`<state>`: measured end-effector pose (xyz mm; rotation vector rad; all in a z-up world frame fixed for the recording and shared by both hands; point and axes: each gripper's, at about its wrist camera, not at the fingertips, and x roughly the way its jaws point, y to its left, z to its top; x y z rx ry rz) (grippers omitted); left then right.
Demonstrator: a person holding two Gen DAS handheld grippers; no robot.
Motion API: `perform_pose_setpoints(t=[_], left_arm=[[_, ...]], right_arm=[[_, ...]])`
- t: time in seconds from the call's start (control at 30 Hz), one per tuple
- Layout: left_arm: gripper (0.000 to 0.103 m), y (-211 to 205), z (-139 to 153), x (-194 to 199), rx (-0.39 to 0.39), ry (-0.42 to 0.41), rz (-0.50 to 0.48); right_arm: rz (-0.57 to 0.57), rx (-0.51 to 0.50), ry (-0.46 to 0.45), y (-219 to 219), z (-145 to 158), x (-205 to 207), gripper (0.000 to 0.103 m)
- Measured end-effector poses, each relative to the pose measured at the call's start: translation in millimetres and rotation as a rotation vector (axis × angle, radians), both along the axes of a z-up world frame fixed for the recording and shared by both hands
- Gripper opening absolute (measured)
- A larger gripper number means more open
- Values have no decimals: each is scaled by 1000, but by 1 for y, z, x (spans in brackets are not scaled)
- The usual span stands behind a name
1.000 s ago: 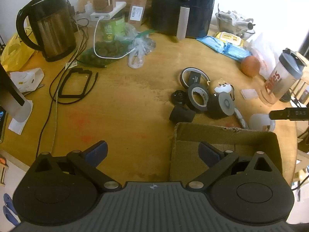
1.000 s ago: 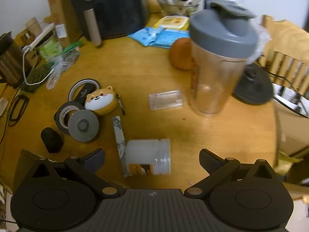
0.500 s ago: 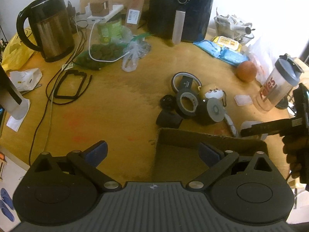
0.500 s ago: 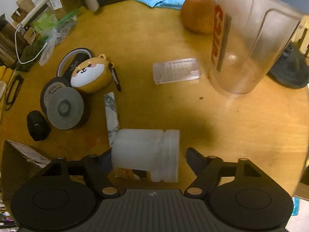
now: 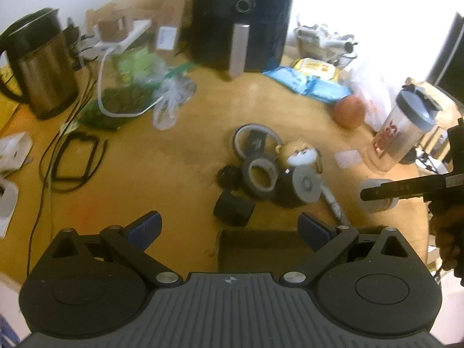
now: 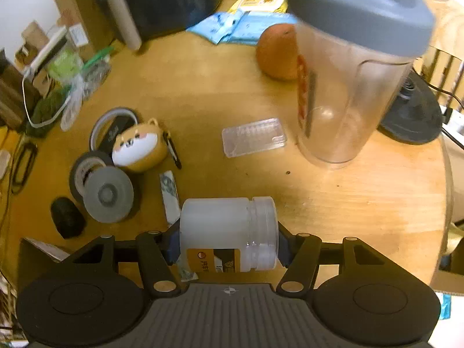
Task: Organize rigid objects
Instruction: 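Lift the white jar with the right tool while the left tool grasps the black cylinder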
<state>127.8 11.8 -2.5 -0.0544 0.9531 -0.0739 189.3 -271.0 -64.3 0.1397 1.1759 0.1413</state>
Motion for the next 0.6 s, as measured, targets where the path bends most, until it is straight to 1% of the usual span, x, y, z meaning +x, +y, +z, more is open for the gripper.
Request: perform_pose_setpoints(t=[0.1,0.23,0.43,0.6], left_arm=[[102,-2,4,9,-15,-12,-35],[102,-1,1,18,-22,-12,-70],[102,8,-7,30,-51,15,-109],[102,14,-15,45,-37,43,-141]], right_arm=[[-26,15,-18,-5,11,-2,64],[-71,34,-50,-11,27,-8,64],[-87,36,-92,-10,46,-24,64],[-113,47,-122,-11,58,-35,64]])
